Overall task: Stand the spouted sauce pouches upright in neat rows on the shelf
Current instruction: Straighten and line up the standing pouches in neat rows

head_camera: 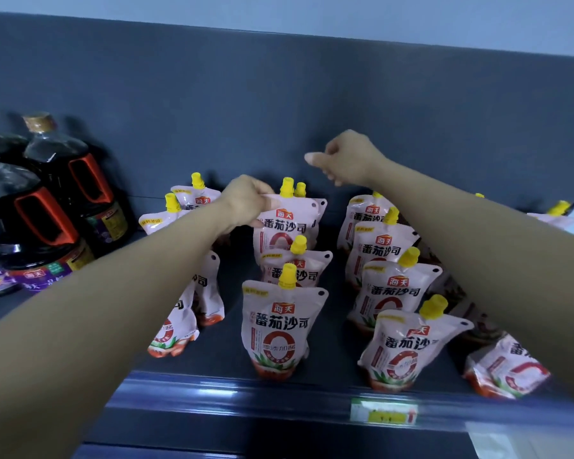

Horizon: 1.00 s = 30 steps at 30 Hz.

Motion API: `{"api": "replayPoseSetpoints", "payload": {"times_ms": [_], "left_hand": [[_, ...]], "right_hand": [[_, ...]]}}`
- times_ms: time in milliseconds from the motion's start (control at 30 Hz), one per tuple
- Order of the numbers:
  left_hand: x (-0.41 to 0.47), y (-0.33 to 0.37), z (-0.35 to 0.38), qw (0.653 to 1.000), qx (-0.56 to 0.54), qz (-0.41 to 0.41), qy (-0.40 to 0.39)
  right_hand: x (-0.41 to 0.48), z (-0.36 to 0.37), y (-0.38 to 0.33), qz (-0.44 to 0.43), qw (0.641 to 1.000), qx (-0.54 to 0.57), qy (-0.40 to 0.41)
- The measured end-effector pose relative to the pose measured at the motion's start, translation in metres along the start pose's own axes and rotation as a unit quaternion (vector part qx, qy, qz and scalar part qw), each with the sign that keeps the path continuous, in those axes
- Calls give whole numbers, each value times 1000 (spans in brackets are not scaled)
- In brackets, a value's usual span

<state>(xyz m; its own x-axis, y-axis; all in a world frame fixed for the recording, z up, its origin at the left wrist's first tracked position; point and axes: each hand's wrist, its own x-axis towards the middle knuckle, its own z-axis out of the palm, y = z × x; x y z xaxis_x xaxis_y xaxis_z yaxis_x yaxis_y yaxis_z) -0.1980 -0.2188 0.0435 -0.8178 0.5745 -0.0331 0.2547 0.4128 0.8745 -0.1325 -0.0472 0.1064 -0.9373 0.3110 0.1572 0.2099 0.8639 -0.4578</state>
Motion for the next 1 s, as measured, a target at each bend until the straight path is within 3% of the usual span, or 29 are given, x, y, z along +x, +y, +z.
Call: {"api": "replayPoseSetpoints", "payload": {"times_ms": [67, 200, 300, 433, 533, 633, 833, 1000], "left_hand": [[0, 11, -7, 999, -23, 23, 14], [-4, 34, -16, 993, -80, 72, 47], [-9, 47, -19, 981, -151, 95, 72], [-15, 50, -26, 965, -229, 51, 116], [-22, 39, -24, 974, -210, -80, 5], [-29, 40, -19, 949, -274, -133, -86], [-36, 44, -15, 920, -350, -162, -75], [-38, 40, -13, 937, -307, -150, -73]], "right_hand": [[-10, -6, -8, -9, 996, 78, -45], [-21, -7, -23, -11, 990, 77, -120], [-24, -12, -34, 1, 994, 93, -63], [-29, -28, -38, 54, 962, 264, 36], [-29, -38, -40, 85, 918, 376, 89], [-28, -38, -44, 94, 894, 423, 115], [-35, -35, -47, 95, 883, 446, 106], [-38, -34, -45, 100, 901, 411, 93]]}}
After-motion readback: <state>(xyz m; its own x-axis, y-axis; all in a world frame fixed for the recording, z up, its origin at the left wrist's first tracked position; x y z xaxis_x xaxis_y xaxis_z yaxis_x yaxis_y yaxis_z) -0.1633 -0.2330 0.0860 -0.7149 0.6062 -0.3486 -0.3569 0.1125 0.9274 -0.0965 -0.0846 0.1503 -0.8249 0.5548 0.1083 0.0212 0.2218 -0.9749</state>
